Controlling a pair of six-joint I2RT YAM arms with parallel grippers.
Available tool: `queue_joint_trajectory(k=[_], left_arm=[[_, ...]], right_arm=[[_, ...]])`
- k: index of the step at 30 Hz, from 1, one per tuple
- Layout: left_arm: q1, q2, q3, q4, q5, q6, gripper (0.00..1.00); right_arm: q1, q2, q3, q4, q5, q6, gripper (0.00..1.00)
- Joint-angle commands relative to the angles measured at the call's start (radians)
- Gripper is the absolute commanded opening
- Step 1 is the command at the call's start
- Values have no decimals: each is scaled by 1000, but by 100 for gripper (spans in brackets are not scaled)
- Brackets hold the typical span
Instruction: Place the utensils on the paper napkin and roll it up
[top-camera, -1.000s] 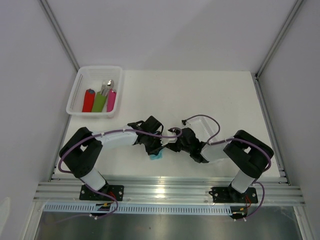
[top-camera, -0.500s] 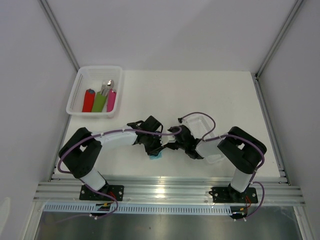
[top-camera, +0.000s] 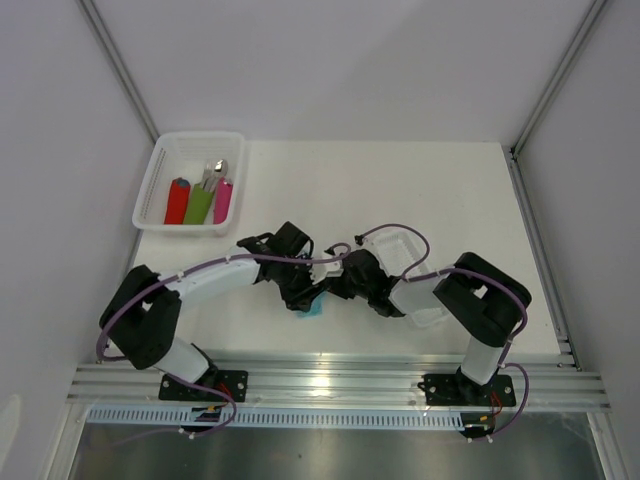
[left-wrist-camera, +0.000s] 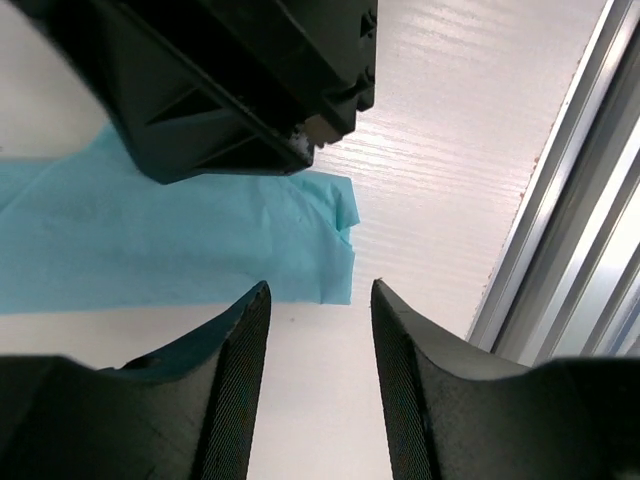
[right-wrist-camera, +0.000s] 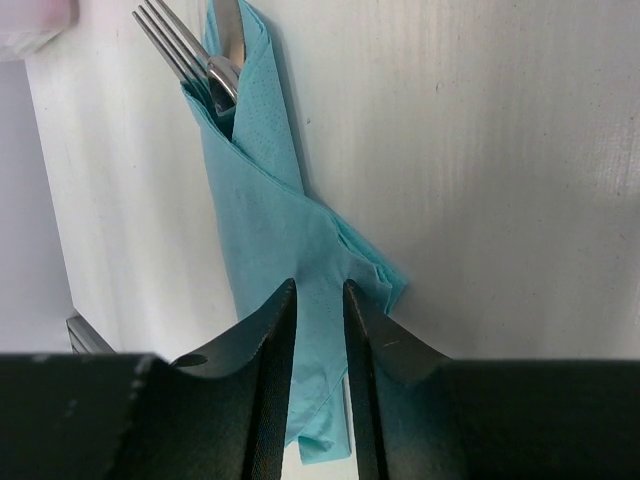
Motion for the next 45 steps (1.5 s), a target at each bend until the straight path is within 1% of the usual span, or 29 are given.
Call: queue_joint_trajectory(k=[1, 4, 5, 7, 8, 11, 14, 19, 22, 25, 28, 31, 32, 34, 38, 42, 44, 45], left_arm=[[23, -77, 40, -32, 64, 28, 49], [65, -94, 37, -48, 84, -4, 49], [107, -83, 42, -52, 87, -18, 49], [153, -62, 56, -59, 72, -49, 46], [196, -46, 63, -54, 66, -58, 46], [249, 13, 85, -54, 43, -82, 45], [266, 70, 100, -55, 22, -89, 44], [266, 165, 129, -69, 34, -98, 43], [270, 199, 132, -74, 48, -101, 42], [278, 216, 131, -75, 69, -99, 41], [284, 233, 137, -77, 83, -102, 41], [286, 256, 160, -85, 97, -101, 39], [286, 262, 154, -88, 101, -101, 38], [289, 267, 154, -91, 110, -101, 38], [295, 267, 154, -88, 120, -101, 36], [299, 268, 154, -86, 127, -101, 35], [301, 267, 151, -85, 132, -101, 34], [302, 265, 151, -83, 135, -101, 34]], right_arm=[[7, 54, -8, -136, 38, -15, 30], [9, 51, -10, -146, 39, -15, 30], [9, 49, -8, -153, 38, -23, 30], [10, 42, -3, -154, 32, -41, 31], [13, 39, 0, -160, 23, -59, 32], [13, 36, 9, -168, 7, -79, 37], [13, 34, 13, -171, 1, -98, 41], [6, 62, 13, -166, -17, -107, 42], [-5, 80, 10, -147, -59, -105, 43], [-16, 112, 6, -101, -144, -112, 44], [-19, 146, -14, -35, -200, -107, 45], [-34, 175, -65, 109, -250, -66, 45], [-37, 181, -78, 139, -261, -41, 45], [-42, 195, -106, 206, -274, -21, 45], [-33, 226, -106, 278, -295, 5, 46], [-19, 234, -73, 248, -265, 7, 45], [-16, 220, -44, 173, -226, -3, 42], [-14, 211, -39, 136, -208, -7, 35]])
